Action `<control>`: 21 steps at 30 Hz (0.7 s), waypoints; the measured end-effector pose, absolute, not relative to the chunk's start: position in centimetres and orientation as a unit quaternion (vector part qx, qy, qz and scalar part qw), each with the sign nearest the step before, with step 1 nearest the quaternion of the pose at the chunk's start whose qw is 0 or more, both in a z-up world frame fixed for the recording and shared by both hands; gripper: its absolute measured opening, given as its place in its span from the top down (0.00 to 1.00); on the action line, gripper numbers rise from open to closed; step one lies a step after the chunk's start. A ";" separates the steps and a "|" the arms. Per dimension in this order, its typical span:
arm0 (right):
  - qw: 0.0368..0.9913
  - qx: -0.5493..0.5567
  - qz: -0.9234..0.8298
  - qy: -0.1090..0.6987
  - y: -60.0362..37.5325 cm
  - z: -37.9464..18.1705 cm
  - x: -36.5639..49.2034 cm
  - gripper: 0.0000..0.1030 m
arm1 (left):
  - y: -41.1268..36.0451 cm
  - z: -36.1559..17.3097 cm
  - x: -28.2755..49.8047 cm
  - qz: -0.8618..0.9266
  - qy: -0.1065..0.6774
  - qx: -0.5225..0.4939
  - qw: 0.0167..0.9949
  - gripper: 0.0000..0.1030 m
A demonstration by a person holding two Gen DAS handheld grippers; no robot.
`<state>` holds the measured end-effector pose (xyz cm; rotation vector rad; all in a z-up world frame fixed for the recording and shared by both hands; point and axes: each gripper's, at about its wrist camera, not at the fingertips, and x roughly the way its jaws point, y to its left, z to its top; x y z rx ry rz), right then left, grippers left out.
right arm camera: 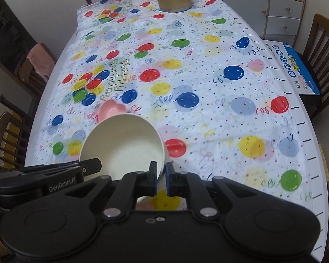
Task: Organize plates and bowls
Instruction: 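Close the right gripper on the cream bowl rim while the left gripper closes too, then carry the cream bowl with both grippers and set it on the table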
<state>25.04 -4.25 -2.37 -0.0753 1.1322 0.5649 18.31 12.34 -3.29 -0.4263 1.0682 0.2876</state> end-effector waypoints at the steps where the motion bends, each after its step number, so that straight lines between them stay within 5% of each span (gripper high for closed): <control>1: 0.805 -0.033 0.267 0.529 -4.2 -2.2 24.5 0.94 | 12.5 -3.1 17.5 0.135 0.504 -0.205 0.828 0.91; 21: 0.772 -0.043 0.316 0.550 -2.5 -2.9 13.4 0.94 | 14.0 -4.2 4.9 0.158 0.529 -0.231 0.801 0.91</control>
